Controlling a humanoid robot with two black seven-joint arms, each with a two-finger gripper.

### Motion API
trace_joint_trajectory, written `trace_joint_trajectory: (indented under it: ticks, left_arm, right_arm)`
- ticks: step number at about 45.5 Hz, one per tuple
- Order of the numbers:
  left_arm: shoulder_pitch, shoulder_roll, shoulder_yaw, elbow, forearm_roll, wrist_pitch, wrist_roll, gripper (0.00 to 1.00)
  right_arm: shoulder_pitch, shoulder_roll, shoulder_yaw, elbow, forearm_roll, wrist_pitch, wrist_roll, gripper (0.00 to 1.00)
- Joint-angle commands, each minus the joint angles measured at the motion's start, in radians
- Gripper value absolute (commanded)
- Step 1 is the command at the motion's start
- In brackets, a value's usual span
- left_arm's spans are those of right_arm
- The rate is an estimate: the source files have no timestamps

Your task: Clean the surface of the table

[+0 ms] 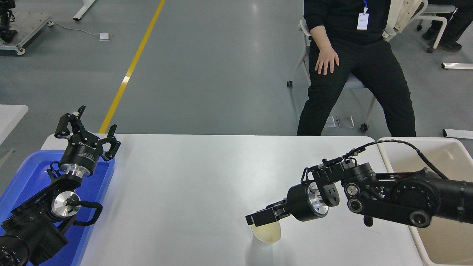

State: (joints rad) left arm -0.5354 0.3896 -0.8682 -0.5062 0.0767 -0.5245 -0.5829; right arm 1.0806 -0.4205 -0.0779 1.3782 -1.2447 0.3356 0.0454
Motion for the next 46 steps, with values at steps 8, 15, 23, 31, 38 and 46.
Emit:
trace_joint_trajectory:
  ticks: [8, 15, 23, 31, 38, 46]
  left_arm:
    - [0.000, 0.000, 0.000, 0.000, 0.000, 0.000, 0.000, 1.00]
    - [0.000, 0.000, 0.000, 0.000, 0.000, 0.000, 0.000, 1.00]
    - [0.000, 0.000, 0.000, 0.000, 0.000, 0.000, 0.000, 1.00]
    - [0.000, 0.000, 0.000, 0.000, 0.000, 0.000, 0.000, 1.00]
    - [0.000, 0.000, 0.000, 0.000, 0.000, 0.000, 0.000, 1.00]
    - [0.000, 0.000, 0.000, 0.000, 0.000, 0.000, 0.000, 1.00]
  right_arm:
    - [-0.019, 0.028, 0.004, -0.087, -0.024, -0.003, 0.010, 0.98]
    - [-0.024, 0.026, -0.002, -0.100, -0.025, -0.003, 0.011, 0.96]
    - [-0.068, 0.026, -0.011, -0.179, -0.025, -0.003, 0.071, 0.95]
    - [-0.093, 0.025, -0.023, -0.191, -0.087, -0.004, 0.126, 0.85]
    - [-0.108, 0.025, -0.025, -0.191, -0.159, -0.081, 0.140, 0.72]
    - [-0.113, 0.020, -0.043, -0.196, -0.182, -0.130, 0.182, 0.11]
